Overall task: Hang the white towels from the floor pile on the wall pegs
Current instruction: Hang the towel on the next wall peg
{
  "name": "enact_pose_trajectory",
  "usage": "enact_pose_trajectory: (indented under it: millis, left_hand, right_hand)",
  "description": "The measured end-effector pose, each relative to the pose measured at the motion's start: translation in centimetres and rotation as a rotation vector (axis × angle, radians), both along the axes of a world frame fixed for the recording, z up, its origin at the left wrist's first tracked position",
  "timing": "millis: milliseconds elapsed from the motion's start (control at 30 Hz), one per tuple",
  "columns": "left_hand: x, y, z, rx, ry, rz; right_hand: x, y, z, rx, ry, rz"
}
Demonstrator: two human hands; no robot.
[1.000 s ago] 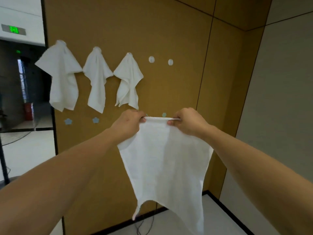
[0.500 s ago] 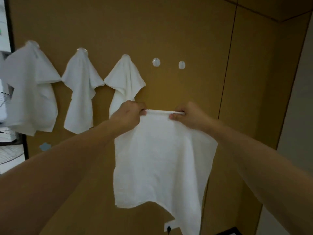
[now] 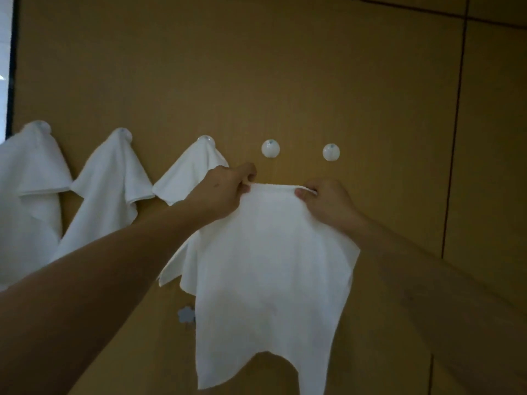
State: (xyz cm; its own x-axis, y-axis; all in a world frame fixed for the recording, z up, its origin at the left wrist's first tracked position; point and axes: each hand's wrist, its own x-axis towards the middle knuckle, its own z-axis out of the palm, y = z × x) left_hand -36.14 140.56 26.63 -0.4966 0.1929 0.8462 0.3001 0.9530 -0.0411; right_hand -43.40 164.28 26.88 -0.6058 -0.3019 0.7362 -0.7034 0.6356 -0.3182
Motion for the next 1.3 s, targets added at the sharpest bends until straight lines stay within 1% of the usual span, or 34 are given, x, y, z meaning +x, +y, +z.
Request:
enact_pose_trajectory:
  millis: [67,133,167,233,267,300,367,467,533,567,667,733,800,867,933,1067,1133,1167,1233,1300]
  left_hand:
    - [-1.8,0.1,1.3,-0.090,0.029,0.039]
    - [-3.6,-0.3,2.7,-0.195,0.032,0.120]
    - [-4.4,-0.5,3.5,-0.226,0.039,0.154]
    - [-6.1,-0.8,4.9,-0.264,0.101,0.192]
    - [-6.9,-1.0,5.6,-0.270,0.143,0.203]
    - [-7.8,-1.2,6.3,-0.265,0.178,0.213]
    - [-9.4,-1.6,7.4,-0.240,0.209,0.220]
    - [-11.5,-2.3,8.8,-0.231,0.247,0.236]
    - [-12.9,-2.9,9.7,-0.253,0.285,0.271]
    - [-13.5,-3.1,10.0,-0.231,0.280,0.284]
    - [-15.4,-3.5,10.1,-0.096,0.216,0.270]
    - [-16.7,-3.5,9.8,-0.007,0.184,0.241]
    - [-17.7,-3.4,9.5,0.100,0.171,0.223]
    - [-18.4,-3.1,9.3,0.199,0.145,0.188]
    - [-18.6,-2.5,8.9,0.282,0.094,0.111]
    - [-18.5,-1.3,7.7,0.385,-0.059,0.013]
    - [-18.1,-0.7,7.1,0.433,-0.125,-0.040]
    - [-17.9,-0.3,6.6,0.432,-0.126,-0.050]
    - [-17.3,0.6,5.1,0.360,-0.058,-0.013]
    - [-17.0,1.7,3.1,0.268,-0.004,0.046]
  right_hand:
    - [-2.5,-0.4,1.1,-0.036,0.077,0.027]
    - [-4.3,-0.6,2.2,-0.109,0.162,0.108]
    - [-5.1,-0.8,2.7,-0.116,0.239,0.145]
    - [-6.6,-1.2,3.7,-0.026,0.463,0.158]
    - [-7.4,-1.5,4.3,0.044,0.537,0.133]
    - [-8.1,-1.9,5.2,0.106,0.561,0.088]
    - [-9.9,-2.8,7.1,0.191,0.548,-0.018]
    - [-12.2,-4.4,9.5,0.224,0.567,-0.105]
    - [-13.6,-5.5,10.6,0.180,0.547,-0.098]
    - [-14.3,-6.0,11.0,0.154,0.525,-0.073]
    - [-15.9,-7.1,11.1,0.025,0.414,0.070]
    - [-16.7,-7.5,11.0,-0.112,0.291,0.190]
    - [-17.0,-7.5,11.1,-0.211,0.133,0.264]
    - [-17.7,-7.3,11.3,-0.236,-0.019,0.308]
    - [-18.4,-7.2,10.9,-0.222,-0.132,0.318]
    - [-18.2,-7.8,9.4,-0.268,-0.284,0.313]
    - [-17.2,-8.3,7.9,-0.315,-0.302,0.350]
    - [-16.6,-8.6,6.9,-0.333,-0.284,0.384]
    - [-15.1,-9.1,4.6,-0.335,-0.164,0.374]
    - [-14.0,-9.1,2.6,-0.278,0.022,0.254]
